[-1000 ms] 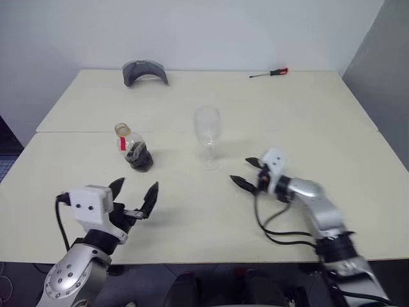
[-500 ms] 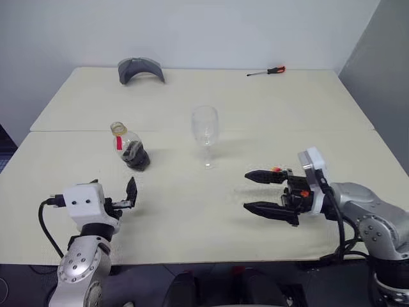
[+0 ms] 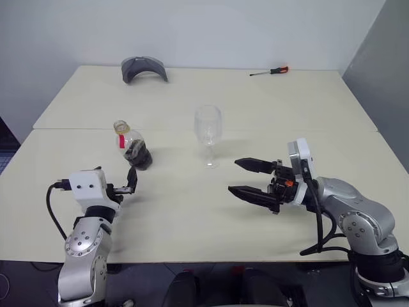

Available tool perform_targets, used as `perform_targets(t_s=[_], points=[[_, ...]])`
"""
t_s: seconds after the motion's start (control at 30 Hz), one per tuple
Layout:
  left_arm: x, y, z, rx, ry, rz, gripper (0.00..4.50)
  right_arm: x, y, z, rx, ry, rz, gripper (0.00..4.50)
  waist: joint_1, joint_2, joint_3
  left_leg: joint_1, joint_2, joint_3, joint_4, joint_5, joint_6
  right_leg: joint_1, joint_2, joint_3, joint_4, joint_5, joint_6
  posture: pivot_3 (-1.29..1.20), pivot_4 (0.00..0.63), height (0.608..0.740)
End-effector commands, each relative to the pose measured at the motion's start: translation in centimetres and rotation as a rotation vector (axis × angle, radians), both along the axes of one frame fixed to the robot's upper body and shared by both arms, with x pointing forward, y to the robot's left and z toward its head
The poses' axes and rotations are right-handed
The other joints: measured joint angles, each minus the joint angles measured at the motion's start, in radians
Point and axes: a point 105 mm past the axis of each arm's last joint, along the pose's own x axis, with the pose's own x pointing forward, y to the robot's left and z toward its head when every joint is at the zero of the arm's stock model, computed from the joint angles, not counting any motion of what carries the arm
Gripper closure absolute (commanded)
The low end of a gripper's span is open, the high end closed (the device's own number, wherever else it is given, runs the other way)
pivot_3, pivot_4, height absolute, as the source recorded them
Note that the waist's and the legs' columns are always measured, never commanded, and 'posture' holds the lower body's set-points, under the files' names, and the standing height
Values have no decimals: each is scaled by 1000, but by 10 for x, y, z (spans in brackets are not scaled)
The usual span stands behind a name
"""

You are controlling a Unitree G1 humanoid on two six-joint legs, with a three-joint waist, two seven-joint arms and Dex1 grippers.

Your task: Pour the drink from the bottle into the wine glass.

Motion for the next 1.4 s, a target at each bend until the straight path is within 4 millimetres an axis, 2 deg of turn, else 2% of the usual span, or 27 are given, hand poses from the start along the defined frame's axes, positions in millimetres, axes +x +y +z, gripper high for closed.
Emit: perform_targets(t_s=[0.03, 0.17, 0.4, 0.73, 1.03, 1.4], points=[[3, -3, 9, 38, -47, -68, 0, -1, 0, 9, 12, -47, -6, 15, 0, 0, 0, 0, 0, 0, 0, 0, 0, 0, 0, 0, 0, 0, 0, 0, 150, 740], [12, -2, 5, 44, -42, -87, 0, -2, 1, 6, -11, -62, -13, 15, 1, 0, 0, 0, 0, 0, 0, 0, 0, 0, 0, 0, 0, 0, 0, 0, 150, 740], [26, 6, 13, 72, -76, -89, 0, -5, 7, 9, 9, -67, -5, 15, 1, 0, 0, 0, 0, 0, 0, 0, 0, 0, 0, 0, 1, 0, 0, 0, 150, 740], [47, -6, 15, 99, -75, -183, 0, -5, 9, 12, 14, -76, 0, 15, 1, 0, 0, 0, 0, 0, 0, 0, 0, -1, -1, -1, 1, 0, 0, 0, 150, 740], [69, -1, 26, 130, -100, -183, 0, -5, 11, 14, 23, -78, -4, 15, 1, 0, 0, -1, 0, 0, 0, 0, 0, -1, -1, -1, 1, 0, 0, 0, 150, 740], [90, -11, 25, 162, -101, -222, 0, -6, 15, 18, 28, -85, 0, 15, 1, 0, 0, -2, 0, 0, 0, 1, -2, -3, -1, -1, 1, 0, 0, 0, 150, 740]])
